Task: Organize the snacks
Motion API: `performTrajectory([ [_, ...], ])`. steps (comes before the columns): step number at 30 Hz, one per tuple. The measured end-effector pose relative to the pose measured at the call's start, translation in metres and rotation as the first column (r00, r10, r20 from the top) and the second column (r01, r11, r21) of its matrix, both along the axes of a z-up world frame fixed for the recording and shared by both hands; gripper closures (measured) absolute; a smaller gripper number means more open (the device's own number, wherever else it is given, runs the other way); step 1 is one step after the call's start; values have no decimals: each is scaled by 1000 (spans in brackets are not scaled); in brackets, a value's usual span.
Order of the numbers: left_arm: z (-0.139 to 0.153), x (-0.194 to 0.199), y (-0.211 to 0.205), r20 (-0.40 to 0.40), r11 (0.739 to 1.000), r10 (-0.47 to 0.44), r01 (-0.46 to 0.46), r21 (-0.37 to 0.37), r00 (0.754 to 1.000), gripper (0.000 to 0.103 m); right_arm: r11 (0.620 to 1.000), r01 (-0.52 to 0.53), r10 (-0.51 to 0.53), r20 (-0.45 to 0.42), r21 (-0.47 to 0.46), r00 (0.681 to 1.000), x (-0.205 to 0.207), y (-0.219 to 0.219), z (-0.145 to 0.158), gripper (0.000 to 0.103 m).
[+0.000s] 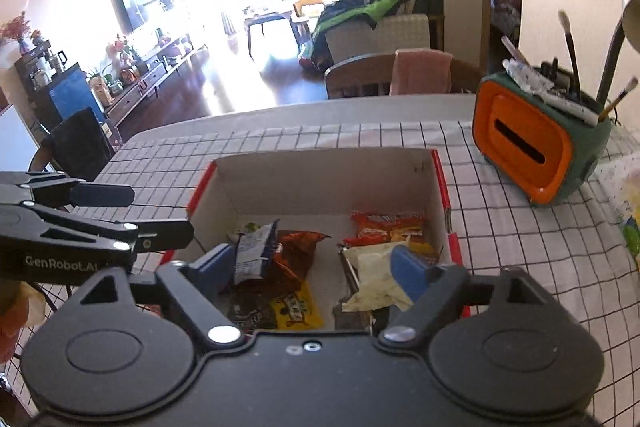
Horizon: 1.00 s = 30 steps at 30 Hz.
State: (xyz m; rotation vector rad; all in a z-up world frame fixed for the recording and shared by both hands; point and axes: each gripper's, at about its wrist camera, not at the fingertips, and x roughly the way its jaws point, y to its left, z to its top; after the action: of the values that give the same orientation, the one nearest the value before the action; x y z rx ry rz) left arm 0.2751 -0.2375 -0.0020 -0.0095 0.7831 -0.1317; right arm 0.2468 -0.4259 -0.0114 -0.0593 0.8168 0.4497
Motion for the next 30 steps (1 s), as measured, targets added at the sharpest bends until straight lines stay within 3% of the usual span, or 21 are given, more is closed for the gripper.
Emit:
performTrajectory([
  [3, 5, -10, 4, 20, 1000, -5, 5, -6, 1000, 18, 1000, 4, -4, 22, 7, 1000, -8, 1, 6, 0],
  [10, 12, -30, 13, 31, 999, -8, 9, -33, 999, 18, 999, 6, -10, 82, 47, 997, -28, -2, 22, 0],
  [17, 17, -48, 19, 80, 998, 3, 2, -59, 997, 0, 994, 44, -54, 101, 99, 993, -40, -10, 29, 0],
  [30, 21, -59, 19, 101, 996, 4, 5, -87, 995, 0, 995, 51, -62, 121, 91, 991, -51, -10, 31, 0],
])
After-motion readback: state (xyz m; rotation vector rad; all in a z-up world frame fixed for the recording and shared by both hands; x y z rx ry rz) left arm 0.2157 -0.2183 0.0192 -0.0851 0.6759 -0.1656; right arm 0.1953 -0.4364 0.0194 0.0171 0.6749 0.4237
